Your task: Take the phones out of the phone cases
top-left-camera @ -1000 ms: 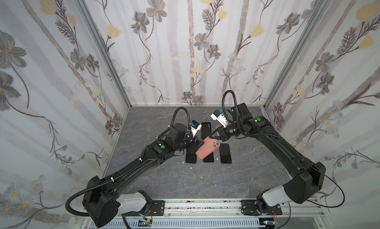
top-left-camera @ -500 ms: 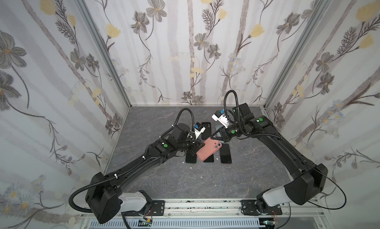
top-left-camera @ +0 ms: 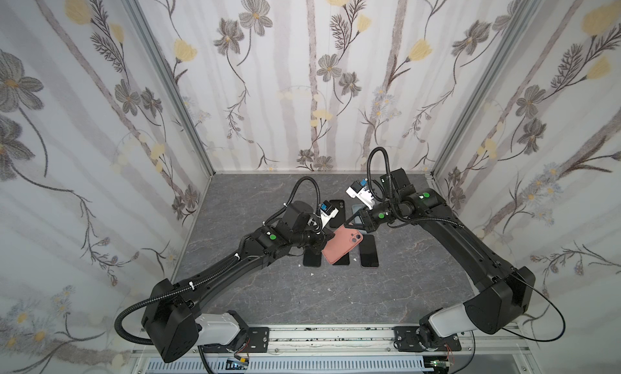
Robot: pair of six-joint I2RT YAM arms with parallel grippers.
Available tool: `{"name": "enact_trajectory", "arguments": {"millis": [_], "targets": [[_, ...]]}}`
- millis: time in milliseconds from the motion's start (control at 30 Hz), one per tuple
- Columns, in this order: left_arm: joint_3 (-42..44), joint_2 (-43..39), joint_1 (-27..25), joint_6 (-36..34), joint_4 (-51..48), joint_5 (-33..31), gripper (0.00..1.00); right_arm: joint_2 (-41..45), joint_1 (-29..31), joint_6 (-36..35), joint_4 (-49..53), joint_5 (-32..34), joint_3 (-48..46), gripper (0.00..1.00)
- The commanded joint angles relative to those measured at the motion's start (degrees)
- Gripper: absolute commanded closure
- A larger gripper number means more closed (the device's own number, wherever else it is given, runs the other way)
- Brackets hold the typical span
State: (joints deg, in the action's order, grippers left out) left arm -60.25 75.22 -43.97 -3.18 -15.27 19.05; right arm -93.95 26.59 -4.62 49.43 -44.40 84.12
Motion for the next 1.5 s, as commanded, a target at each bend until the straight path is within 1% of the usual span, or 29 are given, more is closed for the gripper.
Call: {"name": "enact_trajectory", "arguments": {"millis": [0, 133, 300, 400, 467, 533, 633, 733, 900, 967, 1033, 1167, 1267, 1333, 1433, 1467], "targets": [[-1.0, 0.3, -0.3, -0.5, 0.6, 0.8, 0.93, -0.6, 0.1, -1.3, -0.9, -2.4, 0.3, 1.0], [-1.4, 0.4, -0.5, -0.3, 0.5, 0.3, 1.0, -0.6, 0.1, -1.3, -1.0, -2.1, 0.4, 1.0], [-1.8, -0.1, -1.0, -0.2, 0.5, -0.6, 1.0, 0.3, 0.1, 0.6, -2.2, -0.1, 1.5, 1.0], [-2.5, -0.2, -0.9, 0.2, 0.5, -2.8, 1.0, 2.2, 0.1, 2.8, -4.8, 2.9, 1.6, 0.83], [-2.8, -0.2, -1.0, 0.8, 0.6, -5.4, 1.0, 4.7, 0.1, 4.1, -6.7, 5.7, 1.6, 0.7], [-3.2, -0.1, -1.0, 1.4, 0.7, -7.3, 1.0, 6.2, 0.0, 5.1, -8.5, 7.8, 1.3, 0.61], [-3.6, 0.4, -1.0, 2.5, 1.1, -9.7, 1.0, 8.7, -0.6, 7.0, -12.1, 13.2, 0.0, 0.58], [-3.7, 1.1, -0.9, 3.8, 1.7, -13.9, 1.0, 11.9, -1.8, 9.5, -16.9, 17.8, -2.5, 0.56], [-4.1, 2.9, -0.5, 7.2, 3.2, -19.1, 1.0, 18.8, -4.0, 13.6, -26.8, 23.8, -9.6, 0.31], [-4.4, 3.8, -0.1, 8.6, 3.7, -20.8, 1.0, 22.1, -5.1, 15.8, -31.8, 26.2, -14.0, 0.17], [-5.0, 5.2, 0.3, 9.7, 4.0, -21.5, 1.0, 24.2, -6.0, 18.3, -35.8, 28.5, -17.7, 0.11], [-6.1, 8.1, 1.2, 12.4, 4.5, -22.5, 1.0, 24.9, -6.3, 20.4, -39.3, 32.3, -21.8, 0.01], [-7.3, 11.3, 2.4, 14.7, 4.6, -23.2, 1.0, 24.0, -6.2, 22.3, -42.5, 33.8, -24.8, 0.0], [-8.0, 13.3, 3.7, 16.6, 4.6, -22.5, 1.0, 22.9, -5.8, 23.7, -44.2, 34.9, -26.2, 0.0], [-9.1, 16.7, 6.1, 19.2, 4.5, -20.2, 1.0, 20.5, -4.4, 24.5, -46.5, 36.6, -27.7, 0.0], [-9.6, 18.1, 6.9, 19.8, 4.5, -18.9, 1.0, 19.4, -3.0, 24.2, -46.6, 38.6, -27.7, 0.0]]}}
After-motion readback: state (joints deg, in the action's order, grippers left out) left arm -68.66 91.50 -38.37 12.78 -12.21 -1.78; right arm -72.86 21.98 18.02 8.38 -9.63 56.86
